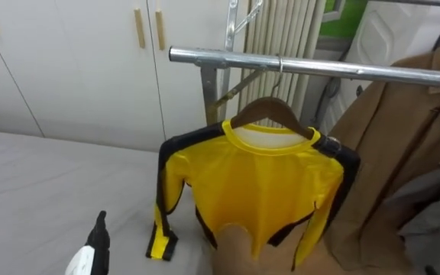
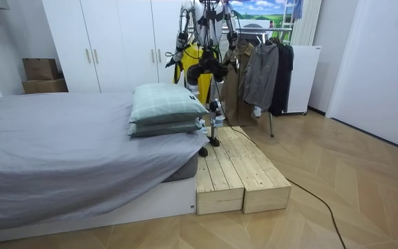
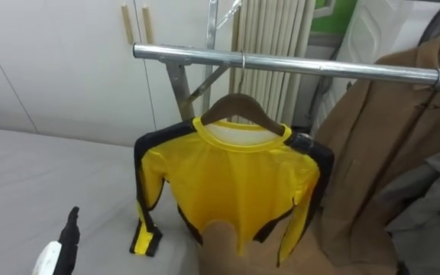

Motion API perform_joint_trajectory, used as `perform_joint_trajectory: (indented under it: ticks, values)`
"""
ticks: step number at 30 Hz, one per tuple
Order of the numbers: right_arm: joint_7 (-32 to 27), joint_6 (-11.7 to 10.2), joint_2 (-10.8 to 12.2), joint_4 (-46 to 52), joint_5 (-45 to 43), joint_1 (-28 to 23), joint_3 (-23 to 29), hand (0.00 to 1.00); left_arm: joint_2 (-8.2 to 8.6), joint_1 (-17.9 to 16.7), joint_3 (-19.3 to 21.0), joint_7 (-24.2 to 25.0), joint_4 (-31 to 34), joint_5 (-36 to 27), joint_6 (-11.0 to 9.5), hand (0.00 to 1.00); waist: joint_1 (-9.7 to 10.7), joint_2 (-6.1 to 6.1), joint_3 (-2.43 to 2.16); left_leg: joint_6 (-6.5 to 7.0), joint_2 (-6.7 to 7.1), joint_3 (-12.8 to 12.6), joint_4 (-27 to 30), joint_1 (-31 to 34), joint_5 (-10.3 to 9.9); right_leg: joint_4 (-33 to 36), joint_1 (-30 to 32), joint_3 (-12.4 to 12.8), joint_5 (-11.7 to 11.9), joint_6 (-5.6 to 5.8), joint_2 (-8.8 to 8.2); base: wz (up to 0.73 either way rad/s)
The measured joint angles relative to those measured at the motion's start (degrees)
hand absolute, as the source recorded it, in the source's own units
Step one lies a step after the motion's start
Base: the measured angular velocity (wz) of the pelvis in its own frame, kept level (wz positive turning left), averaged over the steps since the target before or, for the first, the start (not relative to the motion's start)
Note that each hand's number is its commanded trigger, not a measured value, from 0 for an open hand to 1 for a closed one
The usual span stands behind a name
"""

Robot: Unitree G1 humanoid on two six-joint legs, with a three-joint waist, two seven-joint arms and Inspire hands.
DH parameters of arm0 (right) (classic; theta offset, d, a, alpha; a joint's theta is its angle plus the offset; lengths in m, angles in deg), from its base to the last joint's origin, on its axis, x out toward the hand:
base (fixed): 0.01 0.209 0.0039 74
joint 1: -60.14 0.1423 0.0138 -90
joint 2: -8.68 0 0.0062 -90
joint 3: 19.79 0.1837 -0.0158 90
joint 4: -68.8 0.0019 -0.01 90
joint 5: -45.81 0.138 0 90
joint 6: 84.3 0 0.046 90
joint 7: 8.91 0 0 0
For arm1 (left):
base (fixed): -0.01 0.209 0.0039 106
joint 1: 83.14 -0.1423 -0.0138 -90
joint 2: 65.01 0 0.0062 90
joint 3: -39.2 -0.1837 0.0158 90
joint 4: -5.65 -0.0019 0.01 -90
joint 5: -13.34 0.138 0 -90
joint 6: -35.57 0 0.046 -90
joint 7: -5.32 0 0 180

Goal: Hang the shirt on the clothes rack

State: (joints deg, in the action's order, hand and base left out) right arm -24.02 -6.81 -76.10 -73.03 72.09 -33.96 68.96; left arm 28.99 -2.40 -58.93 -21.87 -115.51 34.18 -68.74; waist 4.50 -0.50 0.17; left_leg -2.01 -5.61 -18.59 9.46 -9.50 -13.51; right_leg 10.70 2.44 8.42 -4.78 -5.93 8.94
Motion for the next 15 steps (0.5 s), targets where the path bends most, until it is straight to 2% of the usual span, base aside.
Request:
perform_joint_trajectory:
  ticks: [5, 7, 10, 12, 15]
  values:
    - [6.2, 0.6, 2.6, -5.2, 2.6, -1.9, 0.1, 0.0, 0.23, -0.1, 0.3, 0.5, 0.1, 0.1, 0.0, 0.0, 0.0, 0.68, -0.17, 0.0, -0.03, 0.0, 0.0, 0.0, 0.0, -0.1, 0.0, -0.1, 0.0, -0.04, 0.02, 0.0]
    - [7.5, 1.3, 2.6, -6.7, 2.1, -2.5, 0.0, 0.0, 0.32, -0.1, 0.2, 0.6, 0.0, 0.1, 0.0, 0.0, 0.1, 0.88, -0.22, 0.0, 0.01, 0.1, 0.0, 0.0, 0.0, -0.1, 0.0, -0.3, 0.0, -0.04, -0.07, 0.07]
    - [9.4, 1.4, 2.6, -12.0, 0.1, -2.7, 0.0, 0.0, 0.32, -0.1, -0.1, 0.8, -0.9, 0.1, 0.0, 0.0, 0.7, 0.97, -0.11, 0.0, 0.11, 1.6, 0.0, -0.2, 0.0, -0.1, -0.5, -1.3, 0.0, -0.05, -0.36, 0.19]
    - [10.9, 2.0, 2.6, -15.4, -1.8, -2.9, 0.0, 0.0, 0.28, -0.5, 0.0, 1.4, -1.0, 0.1, 0.0, 0.0, 1.5, 0.88, 0.19, 0.0, 0.28, 2.6, 0.0, 0.0, 0.0, 0.0, -0.2, -2.0, -0.4, 0.05, -0.65, 0.19]
    - [12.3, 2.3, 2.6, -17.6, -2.0, -4.1, 0.0, 0.0, 0.3, -0.6, -1.6, 1.8, -1.7, 0.1, 0.0, 0.0, 1.9, 1.08, 0.28, 0.0, 0.42, 3.2, 0.0, 0.2, 0.0, 0.0, -0.3, -1.9, -0.7, 0.31, -0.71, 0.15]
